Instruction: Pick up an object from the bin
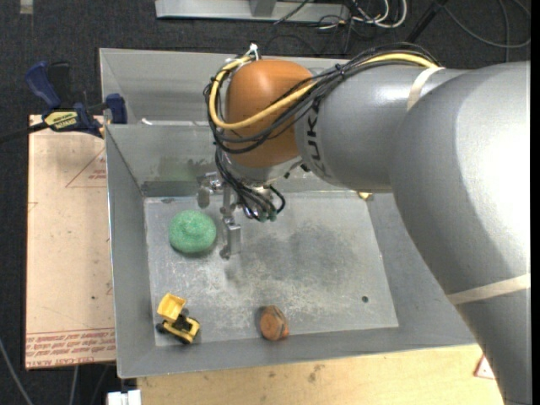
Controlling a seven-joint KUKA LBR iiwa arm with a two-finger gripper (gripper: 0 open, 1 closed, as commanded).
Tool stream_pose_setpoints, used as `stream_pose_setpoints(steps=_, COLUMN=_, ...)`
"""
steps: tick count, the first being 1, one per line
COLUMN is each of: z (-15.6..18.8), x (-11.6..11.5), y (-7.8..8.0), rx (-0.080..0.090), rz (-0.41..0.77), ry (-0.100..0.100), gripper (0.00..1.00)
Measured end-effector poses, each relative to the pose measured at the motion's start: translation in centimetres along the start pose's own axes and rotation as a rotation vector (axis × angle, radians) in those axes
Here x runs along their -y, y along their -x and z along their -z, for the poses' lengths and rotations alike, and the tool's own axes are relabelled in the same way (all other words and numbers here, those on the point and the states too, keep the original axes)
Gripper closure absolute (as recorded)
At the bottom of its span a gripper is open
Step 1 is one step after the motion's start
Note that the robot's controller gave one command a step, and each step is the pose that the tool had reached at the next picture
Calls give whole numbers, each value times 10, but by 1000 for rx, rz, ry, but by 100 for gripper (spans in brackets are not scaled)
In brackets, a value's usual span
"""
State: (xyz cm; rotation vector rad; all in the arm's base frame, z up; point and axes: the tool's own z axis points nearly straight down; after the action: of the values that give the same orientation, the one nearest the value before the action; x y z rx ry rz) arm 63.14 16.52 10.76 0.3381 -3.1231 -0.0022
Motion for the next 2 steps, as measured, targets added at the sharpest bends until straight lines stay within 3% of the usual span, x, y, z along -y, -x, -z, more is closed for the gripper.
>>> stream_pose_setpoints(steps=1, z=-17, x=-6, y=12, rx=9, rz=-7, ry=-1, gripper=0)
stream_pose_setpoints(steps=2, z=-38, x=-21, y=18, rx=3, rz=207, ry=0, gripper=100)
